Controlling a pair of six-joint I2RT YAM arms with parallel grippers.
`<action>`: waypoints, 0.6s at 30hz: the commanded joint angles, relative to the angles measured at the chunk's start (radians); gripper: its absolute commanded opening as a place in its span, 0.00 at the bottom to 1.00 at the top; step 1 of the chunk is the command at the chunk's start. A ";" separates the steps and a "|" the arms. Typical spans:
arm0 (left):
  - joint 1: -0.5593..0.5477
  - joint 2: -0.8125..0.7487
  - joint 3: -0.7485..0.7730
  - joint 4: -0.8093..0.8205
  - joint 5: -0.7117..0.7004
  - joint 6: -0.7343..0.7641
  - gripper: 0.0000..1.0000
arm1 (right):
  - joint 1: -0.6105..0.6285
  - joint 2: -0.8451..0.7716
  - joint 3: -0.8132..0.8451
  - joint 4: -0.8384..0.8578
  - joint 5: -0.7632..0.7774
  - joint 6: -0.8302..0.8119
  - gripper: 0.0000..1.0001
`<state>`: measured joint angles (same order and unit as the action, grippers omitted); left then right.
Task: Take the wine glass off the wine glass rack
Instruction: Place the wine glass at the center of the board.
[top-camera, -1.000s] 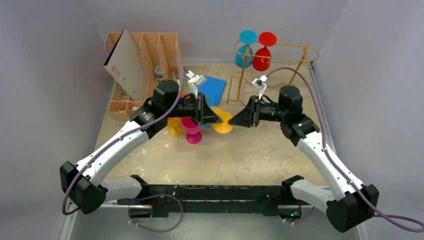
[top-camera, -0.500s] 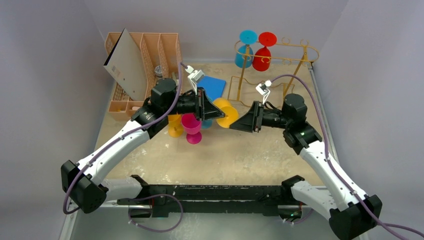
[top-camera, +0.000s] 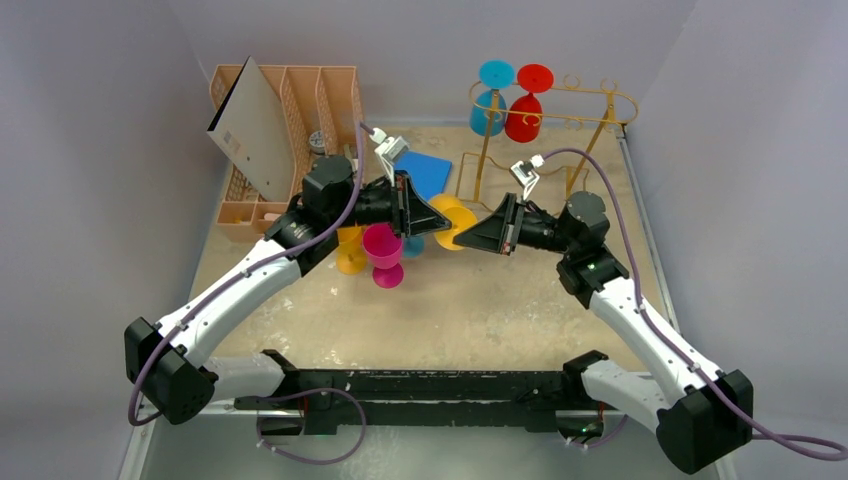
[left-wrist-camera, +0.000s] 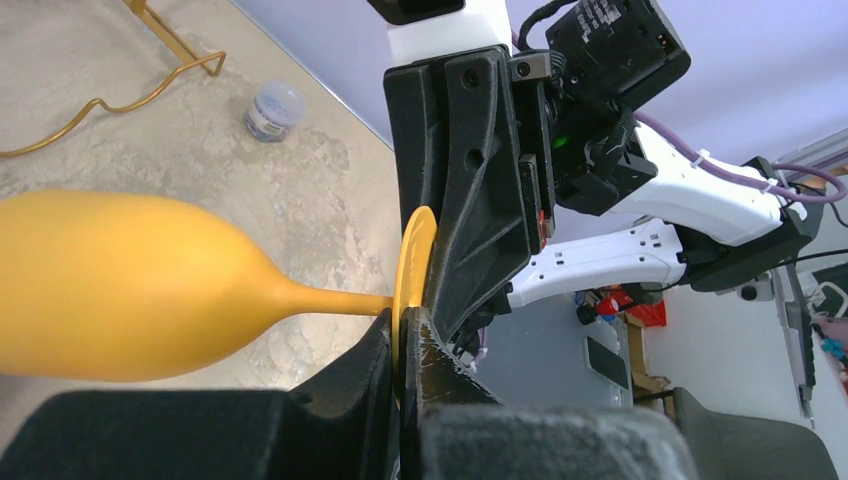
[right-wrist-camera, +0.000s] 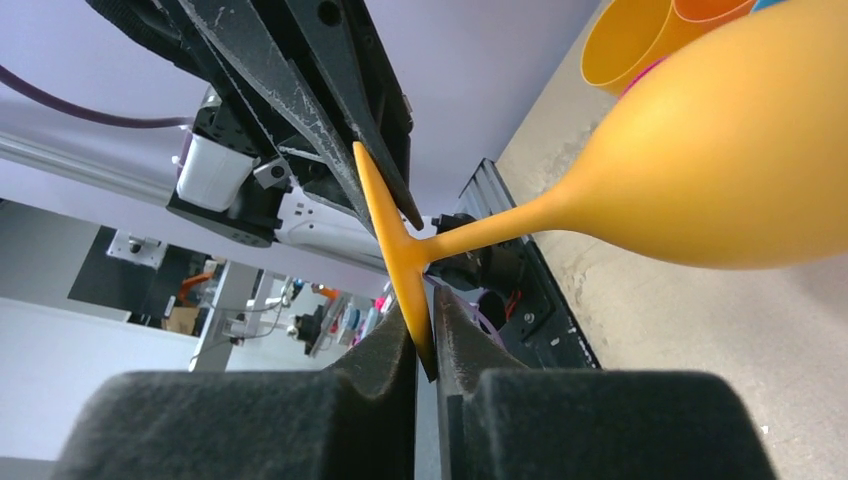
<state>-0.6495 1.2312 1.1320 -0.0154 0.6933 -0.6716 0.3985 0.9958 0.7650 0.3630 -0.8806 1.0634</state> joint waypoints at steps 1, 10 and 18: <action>-0.015 -0.014 -0.002 0.055 0.017 -0.009 0.00 | 0.001 0.001 -0.012 0.103 0.034 0.042 0.06; -0.015 -0.033 -0.001 0.038 0.011 -0.003 0.00 | 0.001 -0.013 -0.021 0.115 0.053 0.020 0.00; -0.015 0.000 0.097 -0.138 0.051 0.080 0.25 | 0.001 -0.043 -0.025 0.188 0.026 -0.044 0.00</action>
<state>-0.6540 1.2293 1.1618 -0.1032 0.6952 -0.6399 0.4007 0.9928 0.7387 0.4671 -0.8742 1.0725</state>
